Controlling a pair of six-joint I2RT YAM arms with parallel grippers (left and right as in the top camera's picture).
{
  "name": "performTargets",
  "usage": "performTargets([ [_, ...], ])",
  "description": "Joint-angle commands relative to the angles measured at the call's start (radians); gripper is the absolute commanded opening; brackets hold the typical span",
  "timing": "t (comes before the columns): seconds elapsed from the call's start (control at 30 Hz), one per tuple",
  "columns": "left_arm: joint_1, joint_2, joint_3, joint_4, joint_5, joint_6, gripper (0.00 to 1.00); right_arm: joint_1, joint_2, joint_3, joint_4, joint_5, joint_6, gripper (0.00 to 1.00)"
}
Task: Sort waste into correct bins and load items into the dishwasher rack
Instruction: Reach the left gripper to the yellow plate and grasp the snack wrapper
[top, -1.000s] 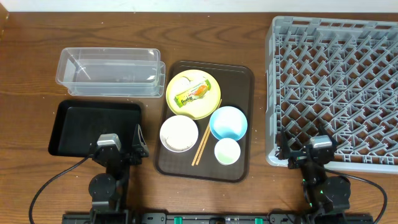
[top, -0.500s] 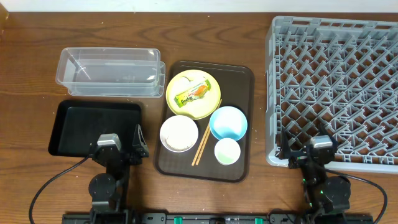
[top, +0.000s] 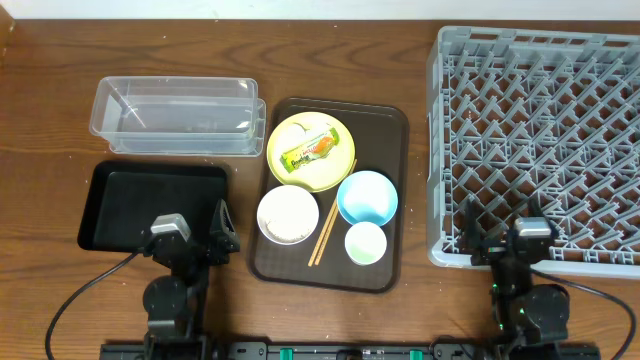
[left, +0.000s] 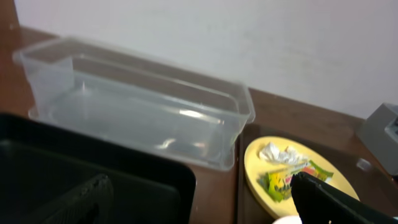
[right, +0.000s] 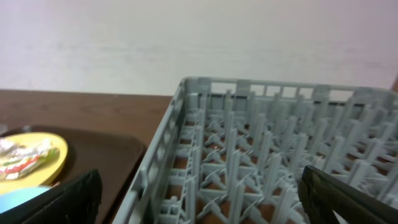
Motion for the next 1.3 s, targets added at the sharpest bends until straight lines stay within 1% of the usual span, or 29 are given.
performTargets([
  [0.0, -0.004, 0.06, 0.047, -0.017, -0.005, -0.037, 0.94, -0.01, 0.084, 0.092, 0.006, 0.064, 0.024, 0.99],
  [0.2, -0.004, 0.271, 0.17, -0.016, -0.005, -0.037, 0.94, -0.01, 0.351, 0.277, 0.006, 0.067, 0.024, 0.99],
  [0.33, -0.004, 0.477, 0.308, -0.018, -0.005, -0.034, 0.94, -0.01, 0.568, 0.428, 0.002, 0.066, 0.025, 0.99],
  [0.43, -0.004, 0.627, 0.415, -0.039, 0.019, -0.034, 0.94, -0.01, 0.708, 0.531, -0.057, 0.058, 0.025, 0.99],
  [0.53, -0.004, 0.772, 0.545, -0.142, 0.048, -0.034, 0.94, -0.01, 0.84, 0.655, -0.197, 0.051, 0.025, 0.99],
  [0.67, -0.004, 0.958, 0.751, -0.383, 0.052, -0.034, 0.94, -0.011, 0.981, 0.806, -0.373, 0.029, 0.024, 0.99],
  [0.8, -0.004, 1.1, 0.943, -0.633, 0.063, -0.034, 0.94, -0.011, 1.068, 0.88, -0.444, -0.019, 0.006, 0.99],
  [0.87, -0.004, 1.146, 1.007, -0.717, 0.063, -0.034, 0.94, -0.01, 1.085, 0.881, -0.443, -0.02, 0.007, 0.99],
  [0.9, -0.004, 1.161, 1.028, -0.738, 0.063, -0.034, 0.98, -0.01, 1.09, 0.882, -0.439, -0.019, 0.006, 0.99],
  [1.0, -0.003, 1.168, 1.038, -0.723, 0.1, -0.034, 0.98, -0.01, 1.091, 0.882, -0.437, -0.02, 0.006, 0.99],
  [1.13, -0.003, 1.172, 1.038, -0.697, 0.023, -0.034, 0.98, -0.01, 1.091, 0.882, -0.44, -0.02, 0.006, 0.99],
  [1.27, -0.003, 1.172, 1.038, -0.628, 0.03, -0.039, 0.98, -0.01, 1.091, 0.882, -0.444, -0.019, 0.006, 0.99],
])
